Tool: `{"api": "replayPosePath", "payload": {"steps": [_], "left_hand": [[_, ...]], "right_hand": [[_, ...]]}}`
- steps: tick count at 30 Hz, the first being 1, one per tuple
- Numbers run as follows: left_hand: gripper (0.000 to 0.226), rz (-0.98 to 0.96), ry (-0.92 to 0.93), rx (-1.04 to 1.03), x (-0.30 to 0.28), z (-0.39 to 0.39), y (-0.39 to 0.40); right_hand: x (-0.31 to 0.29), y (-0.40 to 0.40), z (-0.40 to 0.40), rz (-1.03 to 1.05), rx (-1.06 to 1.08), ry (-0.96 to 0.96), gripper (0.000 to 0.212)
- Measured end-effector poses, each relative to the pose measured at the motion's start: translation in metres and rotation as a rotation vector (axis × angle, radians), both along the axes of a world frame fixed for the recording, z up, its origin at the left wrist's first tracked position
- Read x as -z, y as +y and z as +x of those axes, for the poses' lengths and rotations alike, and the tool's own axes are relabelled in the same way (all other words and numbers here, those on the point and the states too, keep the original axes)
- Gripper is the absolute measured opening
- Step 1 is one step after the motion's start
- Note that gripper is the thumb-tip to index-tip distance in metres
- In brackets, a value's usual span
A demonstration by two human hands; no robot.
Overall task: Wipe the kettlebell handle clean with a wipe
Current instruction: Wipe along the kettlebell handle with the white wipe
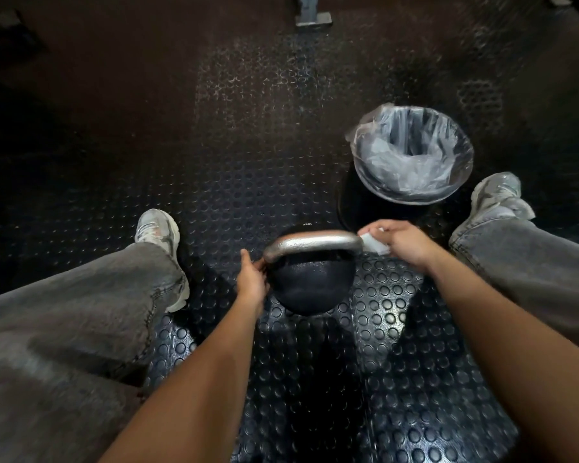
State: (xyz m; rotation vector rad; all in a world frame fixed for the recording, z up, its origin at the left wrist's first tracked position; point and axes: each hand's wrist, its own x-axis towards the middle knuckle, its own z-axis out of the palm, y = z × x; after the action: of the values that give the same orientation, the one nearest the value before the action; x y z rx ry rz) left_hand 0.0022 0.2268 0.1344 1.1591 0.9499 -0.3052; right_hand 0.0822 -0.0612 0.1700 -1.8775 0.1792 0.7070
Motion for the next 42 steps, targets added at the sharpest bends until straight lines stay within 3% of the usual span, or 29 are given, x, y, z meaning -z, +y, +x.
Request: {"api": "replayPosePath", "payload": {"steps": [3,7,10,13,15,19,24,29,32,36,40,42], "left_hand": [[0.074,-0.005,-0.009,0.025,-0.001,-0.002,0.0],[0.073,-0.002,-0.011,0.013,-0.001,-0.001,-0.001],[0.072,0.002,-0.012,0.006,0.001,-0.001,-0.001],[0.073,-0.017,-0.001,-0.003,0.0,-0.001,0.0],[0.073,-0.023,-0.002,-0.005,0.0,-0.001,0.0],[0.073,-0.011,-0.011,0.004,-0.001,-0.002,0.0],[0.074,0.0,-0.006,0.002,0.001,-0.001,0.0],[0.073,-0.008,-0.004,-0.01,0.0,-0.001,0.0],[0.072,-0.008,-0.01,0.002,-0.003,-0.002,-0.001],[0.073,-0.001,-0.01,0.005,-0.001,-0.002,-0.001],[0.074,0.002,-0.009,-0.002,0.003,-0.001,-0.001],[0.074,-0.002,-0.005,-0.006,0.004,-0.001,0.0]], "right_hand": [[0.013,0.015,-0.004,-0.133,-0.046,-0.003,0.026],[-0.028,0.032,0.02,-0.132,-0.231,-0.062,0.025],[-0.039,0.024,0.026,0.038,-0.253,-0.09,0.022],[-0.019,0.006,0.011,0.257,-0.02,-0.009,0.022],[-0.005,0.004,-0.003,0.151,0.029,-0.001,0.026],[-0.009,0.024,-0.001,-0.102,-0.103,-0.017,0.024],[-0.053,0.038,0.027,-0.049,-0.355,-0.101,0.021],[-0.033,0.007,0.012,0.17,-0.116,-0.047,0.021],[0.0,0.003,0.002,-0.005,-0.02,-0.008,0.025],[0.009,0.026,0.01,-0.067,0.012,0.059,0.029],[-0.021,0.03,0.027,0.063,-0.139,-0.02,0.024],[-0.027,0.023,0.026,0.214,-0.092,-0.033,0.023]]}}
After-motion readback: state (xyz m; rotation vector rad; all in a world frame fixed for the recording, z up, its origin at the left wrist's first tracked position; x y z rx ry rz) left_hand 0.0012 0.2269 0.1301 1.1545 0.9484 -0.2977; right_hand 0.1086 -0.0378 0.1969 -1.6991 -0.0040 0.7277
